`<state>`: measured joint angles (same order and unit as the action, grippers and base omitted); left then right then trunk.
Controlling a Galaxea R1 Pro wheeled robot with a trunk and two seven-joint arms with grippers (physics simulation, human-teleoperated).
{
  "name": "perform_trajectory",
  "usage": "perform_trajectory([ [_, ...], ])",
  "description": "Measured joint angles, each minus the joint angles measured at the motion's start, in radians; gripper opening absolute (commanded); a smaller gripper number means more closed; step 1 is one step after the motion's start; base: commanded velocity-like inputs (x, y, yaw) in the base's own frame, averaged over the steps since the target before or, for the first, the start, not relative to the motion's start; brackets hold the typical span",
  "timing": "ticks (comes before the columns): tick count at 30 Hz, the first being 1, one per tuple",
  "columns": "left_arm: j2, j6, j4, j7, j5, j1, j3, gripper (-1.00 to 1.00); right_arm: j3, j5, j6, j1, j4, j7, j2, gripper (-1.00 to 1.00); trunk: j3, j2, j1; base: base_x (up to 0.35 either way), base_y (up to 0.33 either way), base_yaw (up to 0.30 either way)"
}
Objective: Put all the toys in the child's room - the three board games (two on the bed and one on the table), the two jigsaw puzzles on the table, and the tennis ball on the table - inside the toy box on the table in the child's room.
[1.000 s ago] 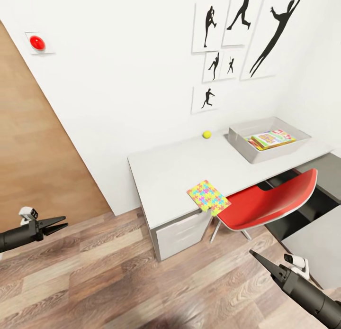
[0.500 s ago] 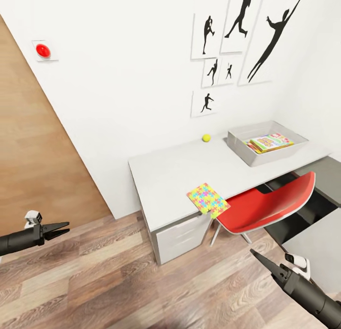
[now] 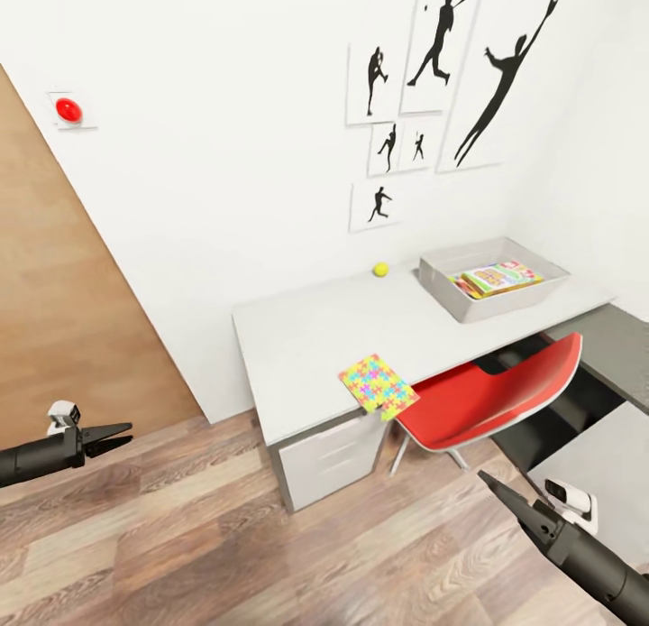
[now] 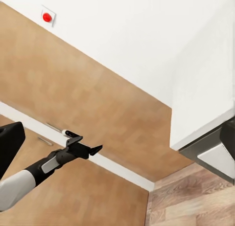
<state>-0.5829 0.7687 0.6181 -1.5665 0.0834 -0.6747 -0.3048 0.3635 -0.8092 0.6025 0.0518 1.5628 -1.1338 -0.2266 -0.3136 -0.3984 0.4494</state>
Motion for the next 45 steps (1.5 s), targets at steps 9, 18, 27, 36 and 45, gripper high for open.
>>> perform_trajectory([
  [9,0.001,0.000,0.000,0.000,0.000,0.000,0.000,1.00,-0.001,0.001,-0.004,0.000,-0.002,-0.004,0.000,1.00,0.015,0.000,0.000,0.000,-0.044,0.000],
  [18,0.001,0.000,0.000,0.000,0.000,0.000,-0.002,1.00,-0.001,0.001,-0.006,0.000,-0.001,-0.004,0.000,1.00,0.030,0.000,0.000,0.000,-0.005,0.000],
  [27,0.000,-0.001,0.000,0.000,-0.001,-0.001,-0.001,1.00,0.000,0.001,-0.006,0.000,0.003,-0.003,0.000,1.00,0.043,0.000,0.000,0.000,0.000,0.000],
  [36,0.000,-0.001,0.000,0.000,-0.001,-0.001,-0.002,1.00,0.000,0.001,-0.005,0.000,0.003,-0.002,-0.002,1.00,0.046,0.000,0.000,0.000,0.000,0.000],
  [45,0.000,-0.002,0.001,0.000,0.000,-0.001,-0.001,1.00,0.000,0.001,-0.005,0.000,0.004,-0.002,0.000,1.00,0.049,0.000,0.000,0.000,0.000,0.000],
])
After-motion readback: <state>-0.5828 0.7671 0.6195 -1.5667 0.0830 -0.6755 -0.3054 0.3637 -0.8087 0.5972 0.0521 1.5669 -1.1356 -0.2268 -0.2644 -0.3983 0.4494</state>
